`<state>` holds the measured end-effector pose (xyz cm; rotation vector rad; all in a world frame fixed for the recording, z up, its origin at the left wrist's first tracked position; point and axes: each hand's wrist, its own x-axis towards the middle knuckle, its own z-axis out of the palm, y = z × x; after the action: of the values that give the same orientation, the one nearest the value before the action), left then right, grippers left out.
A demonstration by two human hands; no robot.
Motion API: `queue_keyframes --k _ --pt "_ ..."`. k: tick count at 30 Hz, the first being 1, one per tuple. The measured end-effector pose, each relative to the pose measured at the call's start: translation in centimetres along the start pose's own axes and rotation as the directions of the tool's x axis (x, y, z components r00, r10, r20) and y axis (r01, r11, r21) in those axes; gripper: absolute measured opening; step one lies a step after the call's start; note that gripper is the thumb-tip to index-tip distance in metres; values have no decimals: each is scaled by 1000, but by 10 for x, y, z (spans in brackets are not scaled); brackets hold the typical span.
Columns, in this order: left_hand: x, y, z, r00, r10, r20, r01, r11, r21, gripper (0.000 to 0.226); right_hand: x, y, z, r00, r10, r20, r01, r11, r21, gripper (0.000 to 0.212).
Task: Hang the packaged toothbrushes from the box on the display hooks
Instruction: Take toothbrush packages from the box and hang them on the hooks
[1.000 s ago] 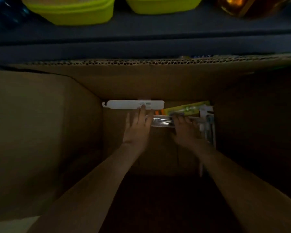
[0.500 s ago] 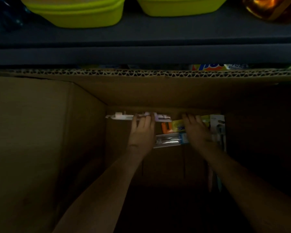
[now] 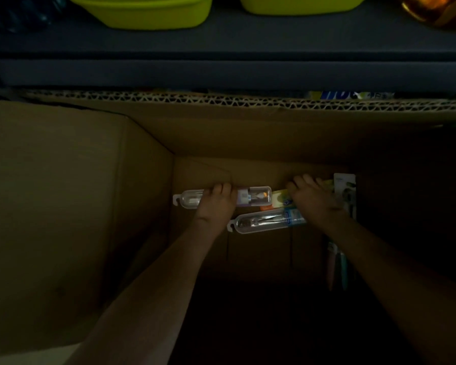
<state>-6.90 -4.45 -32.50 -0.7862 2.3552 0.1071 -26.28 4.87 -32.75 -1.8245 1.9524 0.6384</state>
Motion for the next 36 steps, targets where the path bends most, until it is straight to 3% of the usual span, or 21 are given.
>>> queue_keyframes --k 7,9,13,15,17,20,22,24,27,30,32,36 --pt "-20 -5 -15 987 -161 10 161 984 -82 55 -15 5 -10 991 16 -134 1 992 130 48" --pt "-27 -2 -21 972 -231 -51 210 941 -266 63 -24 5 -16 980 73 -186 -26 970 242 46" --pt "-50 19 -44 937 -313 -156 97 660 -745 91 -46 -8 -45 918 308 -248 -130 827 547 36" --pt "-62 29 -51 933 -333 -137 79 561 -824 103 -56 -19 -64 893 356 -274 -117 773 623 38" --pt "-72 37 -58 964 -250 -90 42 477 -878 110 -63 -32 -79 900 347 -264 -50 683 729 39" --pt "-80 44 -65 998 -64 20 27 109 -994 91 -67 -49 -93 918 376 -129 -53 438 898 37" --pt "-81 47 -66 995 -40 97 95 -49 -994 70 -67 -55 -97 913 406 -35 -97 299 949 35" --pt "-77 47 -63 989 -71 130 126 -64 -990 53 -65 -57 -94 916 400 39 -125 190 974 35" --pt "-72 45 -58 984 -85 157 147 -104 -984 43 -65 -55 -78 931 360 61 -113 126 986 48" --pt "-66 45 -49 977 -52 205 198 -115 -974 42 -68 -48 -54 887 453 93 -205 205 957 71" --pt "-65 44 -45 970 -20 242 240 -83 -967 42 -73 -44 -41 863 482 153 -293 228 929 75" --pt "-85 42 -63 970 23 242 243 -11 -970 47 -94 -53 -54 923 316 219 -242 35 970 64"
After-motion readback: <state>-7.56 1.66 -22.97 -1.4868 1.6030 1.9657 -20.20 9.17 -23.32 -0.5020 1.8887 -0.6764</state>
